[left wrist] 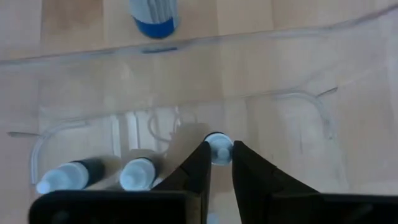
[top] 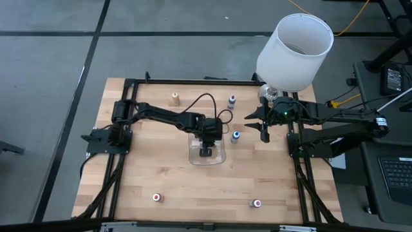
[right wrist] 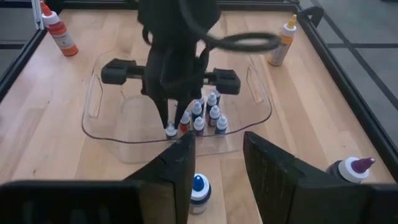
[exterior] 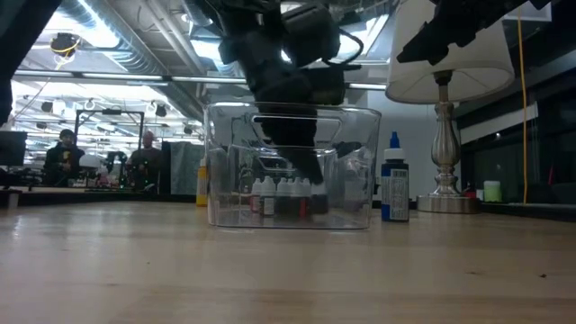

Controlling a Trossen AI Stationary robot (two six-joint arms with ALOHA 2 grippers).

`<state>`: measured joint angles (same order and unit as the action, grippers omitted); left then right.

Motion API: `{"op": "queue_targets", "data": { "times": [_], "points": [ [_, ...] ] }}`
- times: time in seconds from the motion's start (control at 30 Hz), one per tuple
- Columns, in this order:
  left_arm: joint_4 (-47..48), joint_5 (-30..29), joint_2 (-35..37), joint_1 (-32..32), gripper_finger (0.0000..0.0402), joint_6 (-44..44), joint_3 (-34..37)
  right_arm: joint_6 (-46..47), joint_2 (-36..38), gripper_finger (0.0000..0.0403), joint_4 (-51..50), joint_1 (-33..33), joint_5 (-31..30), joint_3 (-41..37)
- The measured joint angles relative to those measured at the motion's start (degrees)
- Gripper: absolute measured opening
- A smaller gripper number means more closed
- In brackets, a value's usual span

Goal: Pick & Place food coloring
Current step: Put the small blue food coloring into the transparent bin, then put the large red food coloring into the transparent bin

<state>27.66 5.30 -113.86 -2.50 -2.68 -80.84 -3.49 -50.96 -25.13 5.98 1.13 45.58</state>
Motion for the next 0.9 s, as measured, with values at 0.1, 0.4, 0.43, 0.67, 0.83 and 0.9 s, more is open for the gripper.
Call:
{"op": "queue_targets", "data": {
  "times": [0.1, 0.4, 0.43, 0.67, 0.83, 0.9],
  "points": [
    [-0.33, -0.06, 0.14, 0.03, 0.0048, 0.00, -0.02, 0.00, 0.00, 0.0138, -0.01, -0.01, 0.02, 0.00],
    [-0.17, -0.07, 0.13, -1.20, 0.0073, 1.15, -0.02, 0.00, 0.00, 0.0138, -0.01, -0.01, 0.02, 0.00],
    [-0.15, -0.15, 0.13, -1.33, 0.0079, 1.35, -0.02, 0.00, 0.00, 0.0138, 0.00, -0.01, 0.00, 0.00],
    [2.29, -0.69, 0.51, -1.40, 0.0118, 1.46, -2.81, 0.00, 0.00, 0.0138, -0.02, 0.00, 0.00, 0.00],
    [10.10, -0.72, 1.66, -1.06, 0.0135, 0.93, -8.68, 0.00, 0.00, 0.0138, -0.02, -0.01, 0.01, 0.01],
    [12.46, -0.94, 2.84, -0.21, 0.0136, -0.89, -11.68, 0.00, -0.02, 0.0138, -0.01, -0.02, 0.00, 0.00]
  ]
}}
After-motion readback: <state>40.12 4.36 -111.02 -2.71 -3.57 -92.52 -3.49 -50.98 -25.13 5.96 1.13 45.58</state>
